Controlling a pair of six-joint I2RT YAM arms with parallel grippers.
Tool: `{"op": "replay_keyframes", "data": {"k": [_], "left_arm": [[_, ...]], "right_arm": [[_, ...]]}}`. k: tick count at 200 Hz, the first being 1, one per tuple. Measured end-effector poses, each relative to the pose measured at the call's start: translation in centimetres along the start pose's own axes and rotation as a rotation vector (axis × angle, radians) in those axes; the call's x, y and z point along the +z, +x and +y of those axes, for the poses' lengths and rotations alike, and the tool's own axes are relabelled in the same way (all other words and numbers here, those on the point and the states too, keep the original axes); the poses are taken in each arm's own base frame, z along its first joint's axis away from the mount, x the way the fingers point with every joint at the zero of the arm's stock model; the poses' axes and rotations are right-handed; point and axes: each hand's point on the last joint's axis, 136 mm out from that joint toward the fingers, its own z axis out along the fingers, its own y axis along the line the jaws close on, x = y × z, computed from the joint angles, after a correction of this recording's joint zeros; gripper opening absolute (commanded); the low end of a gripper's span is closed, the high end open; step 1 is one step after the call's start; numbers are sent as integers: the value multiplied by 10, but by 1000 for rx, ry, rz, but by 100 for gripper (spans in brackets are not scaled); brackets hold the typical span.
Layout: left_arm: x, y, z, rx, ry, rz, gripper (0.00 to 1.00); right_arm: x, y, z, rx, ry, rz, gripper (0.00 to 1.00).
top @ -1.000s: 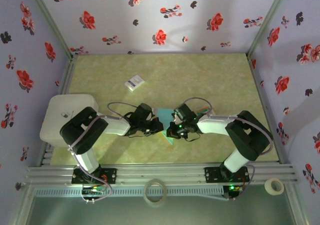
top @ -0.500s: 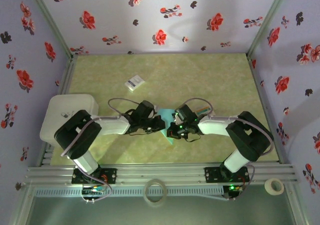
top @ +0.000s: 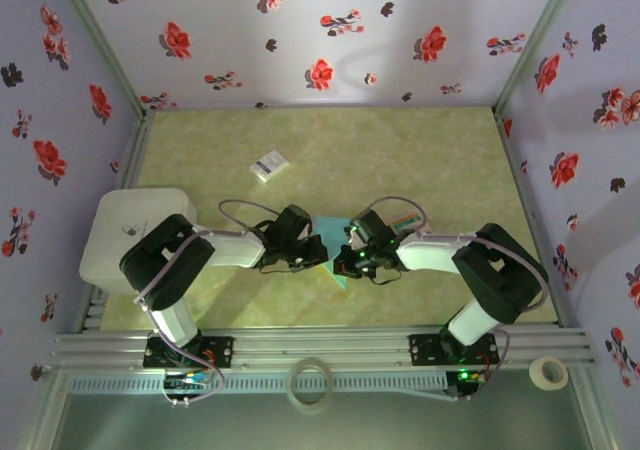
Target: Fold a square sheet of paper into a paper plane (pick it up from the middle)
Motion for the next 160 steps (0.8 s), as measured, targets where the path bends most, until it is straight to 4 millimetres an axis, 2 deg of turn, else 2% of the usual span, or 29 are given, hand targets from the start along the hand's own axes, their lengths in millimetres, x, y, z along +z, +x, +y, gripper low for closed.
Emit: {"op": "replay_keyframes", "data": {"k": [59,116,138,160], "left_arm": [[-12,-31,18,-52,-19,-42,0],[-29,-50,34,-83,-58,-96,4],[-40,-54,28,-77,-51,-130,6],[-51,-54,12,-45,-12,-156,6]], "right_arm": [[0,-2,1,-5,-2,-12,1],[0,-2,0,-17,-2,-11,2],[0,-2,0,-30,-2,-11,3],[-1,-3,-1,-37,0,-8,3]]}}
